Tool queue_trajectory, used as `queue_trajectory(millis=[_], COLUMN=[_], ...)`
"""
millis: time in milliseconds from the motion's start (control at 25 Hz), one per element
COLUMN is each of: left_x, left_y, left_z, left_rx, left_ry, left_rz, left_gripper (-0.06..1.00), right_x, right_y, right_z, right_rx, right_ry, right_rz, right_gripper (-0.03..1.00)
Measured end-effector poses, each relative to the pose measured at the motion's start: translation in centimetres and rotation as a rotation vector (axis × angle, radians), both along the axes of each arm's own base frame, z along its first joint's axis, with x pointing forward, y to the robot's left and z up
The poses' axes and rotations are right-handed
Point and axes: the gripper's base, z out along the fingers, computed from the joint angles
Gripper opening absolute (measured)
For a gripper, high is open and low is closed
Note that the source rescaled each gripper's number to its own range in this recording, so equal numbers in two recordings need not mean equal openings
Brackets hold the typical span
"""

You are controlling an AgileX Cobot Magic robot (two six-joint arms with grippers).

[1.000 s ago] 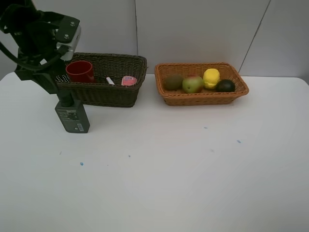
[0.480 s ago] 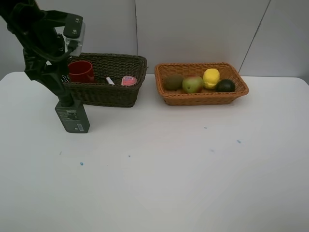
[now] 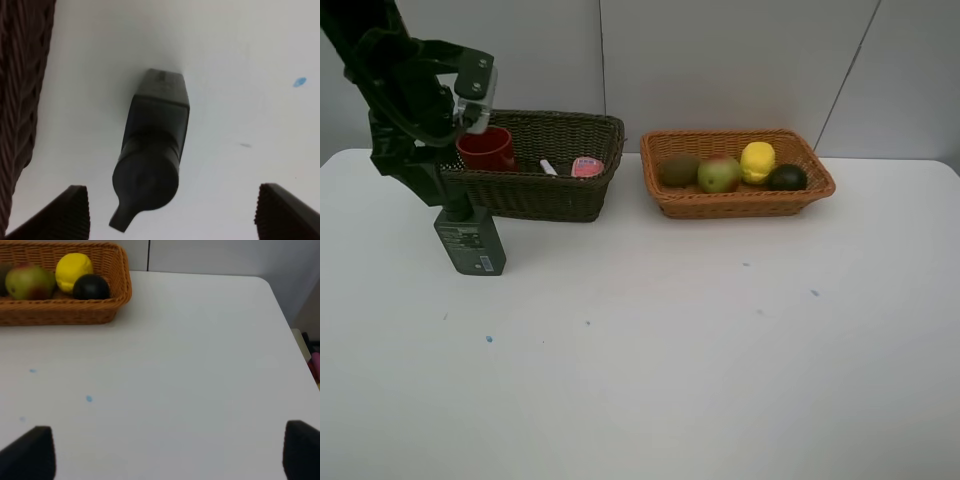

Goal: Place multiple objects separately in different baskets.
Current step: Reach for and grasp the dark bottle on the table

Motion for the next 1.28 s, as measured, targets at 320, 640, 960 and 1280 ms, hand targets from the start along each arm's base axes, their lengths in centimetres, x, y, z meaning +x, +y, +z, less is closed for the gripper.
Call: queue_trajectory(millis=[320, 640, 960, 1280], left_x=[1.3, 2.1, 2.3, 2.2], left_y=[-0.2, -0.4, -0.5, -1.3], left_z=[-2.9, -5.1, -7.7, -9.4], left_rx=[0.017, 0.022, 0.032, 0.031], left_ry=[0.021, 0.042, 0.089, 0.099], left_rz=[-0.057, -0.085, -0.097, -0.128], left_gripper=[0.88, 0.88, 0.88, 0.88], right_x=[0.0, 0.0, 0.0, 0.0], right_y=[0.0, 0.0, 0.0, 0.0], right_z=[0.0, 0.0, 0.0, 0.0], right_rx=[0.0, 0.0, 0.0, 0.002], right_ry=[0.0, 0.0, 0.0, 0.0], right_rz=[0.0, 0.0, 0.0, -0.001], right_gripper=[0.99, 0.99, 0.99, 0.99])
